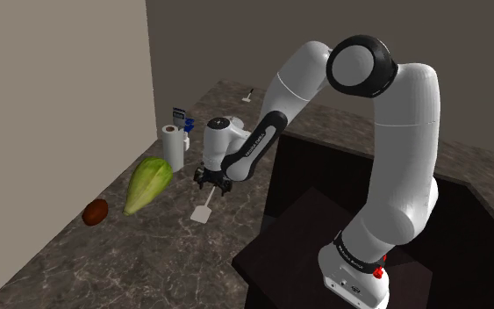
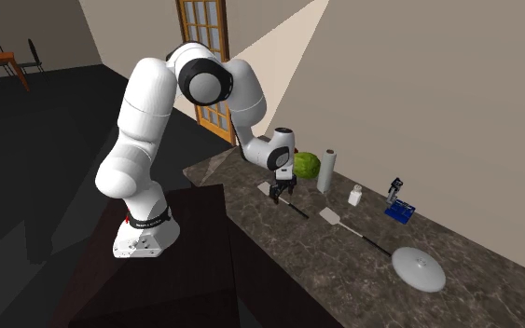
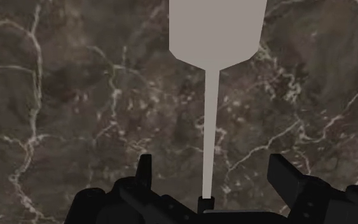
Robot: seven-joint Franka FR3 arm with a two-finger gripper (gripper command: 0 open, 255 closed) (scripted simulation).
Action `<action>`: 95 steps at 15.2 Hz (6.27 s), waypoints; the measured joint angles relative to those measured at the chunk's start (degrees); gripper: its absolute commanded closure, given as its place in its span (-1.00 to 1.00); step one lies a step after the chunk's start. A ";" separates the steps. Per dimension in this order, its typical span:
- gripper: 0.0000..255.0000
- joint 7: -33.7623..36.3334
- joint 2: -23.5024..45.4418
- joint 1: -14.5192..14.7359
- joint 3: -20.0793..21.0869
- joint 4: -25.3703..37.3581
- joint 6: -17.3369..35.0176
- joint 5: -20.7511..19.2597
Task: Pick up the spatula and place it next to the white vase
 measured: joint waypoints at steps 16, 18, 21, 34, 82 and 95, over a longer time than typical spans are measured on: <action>1.00 -0.37 -0.98 -0.40 0.55 -0.50 -0.48 0.52; 1.00 -1.16 -2.22 -1.09 1.38 -0.84 -1.37 1.40; 1.00 -2.52 -4.37 -2.20 2.86 -1.28 -3.05 3.07; 1.00 -8.98 -14.16 -6.37 8.47 -2.94 -10.45 11.37; 1.00 -57.80 13.39 -32.50 -3.48 48.33 -30.73 17.52; 1.00 -57.07 19.50 -31.95 -4.50 48.48 -24.80 16.40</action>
